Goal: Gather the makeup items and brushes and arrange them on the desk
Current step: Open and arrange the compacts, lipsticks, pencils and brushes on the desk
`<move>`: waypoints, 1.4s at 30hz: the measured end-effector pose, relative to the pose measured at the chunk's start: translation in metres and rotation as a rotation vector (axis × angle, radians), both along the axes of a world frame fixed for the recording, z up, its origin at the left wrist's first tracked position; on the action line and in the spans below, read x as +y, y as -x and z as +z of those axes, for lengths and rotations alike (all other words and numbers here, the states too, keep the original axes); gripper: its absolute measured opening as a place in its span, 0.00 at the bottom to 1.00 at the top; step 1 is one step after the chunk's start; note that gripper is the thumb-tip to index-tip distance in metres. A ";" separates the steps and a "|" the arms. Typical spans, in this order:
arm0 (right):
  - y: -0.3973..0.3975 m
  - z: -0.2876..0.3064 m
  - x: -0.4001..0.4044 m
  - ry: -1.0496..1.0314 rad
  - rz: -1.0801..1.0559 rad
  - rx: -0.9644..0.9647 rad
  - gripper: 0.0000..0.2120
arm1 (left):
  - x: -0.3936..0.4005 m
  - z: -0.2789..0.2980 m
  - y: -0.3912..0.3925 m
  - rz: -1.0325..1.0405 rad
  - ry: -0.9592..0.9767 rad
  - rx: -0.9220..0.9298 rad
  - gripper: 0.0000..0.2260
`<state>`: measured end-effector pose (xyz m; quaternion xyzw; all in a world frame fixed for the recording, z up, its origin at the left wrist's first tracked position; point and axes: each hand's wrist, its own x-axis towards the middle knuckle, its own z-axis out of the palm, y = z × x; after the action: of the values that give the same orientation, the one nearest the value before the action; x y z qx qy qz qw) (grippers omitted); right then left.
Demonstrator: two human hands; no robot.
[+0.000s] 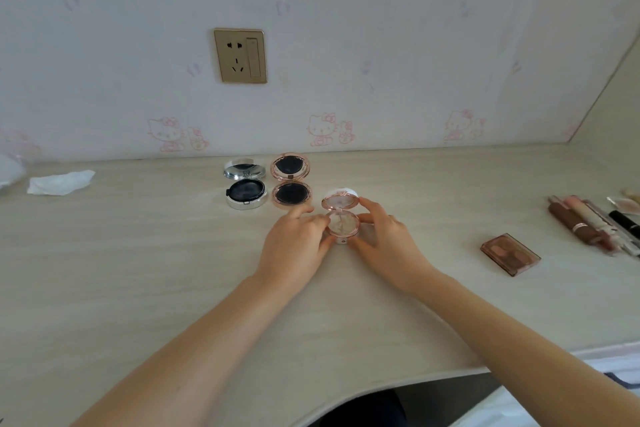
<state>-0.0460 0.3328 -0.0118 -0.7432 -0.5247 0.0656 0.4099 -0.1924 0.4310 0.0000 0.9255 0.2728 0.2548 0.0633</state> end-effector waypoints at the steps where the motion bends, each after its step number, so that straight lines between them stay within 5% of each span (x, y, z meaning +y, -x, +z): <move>1: -0.004 0.000 0.004 -0.007 -0.005 0.008 0.29 | 0.003 0.000 -0.005 0.005 -0.016 -0.001 0.12; 17: -0.043 -0.002 0.061 0.000 -0.029 -0.002 0.30 | 0.034 0.005 -0.036 0.020 -0.335 0.025 0.09; 42: -0.042 0.005 0.077 0.099 -0.015 -0.024 0.31 | 0.044 0.004 -0.035 0.054 -0.233 0.113 0.14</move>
<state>-0.0039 0.4096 -0.0069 -0.7672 -0.5202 0.0794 0.3667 -0.1574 0.4752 0.0044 0.9319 0.2693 0.2337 -0.0670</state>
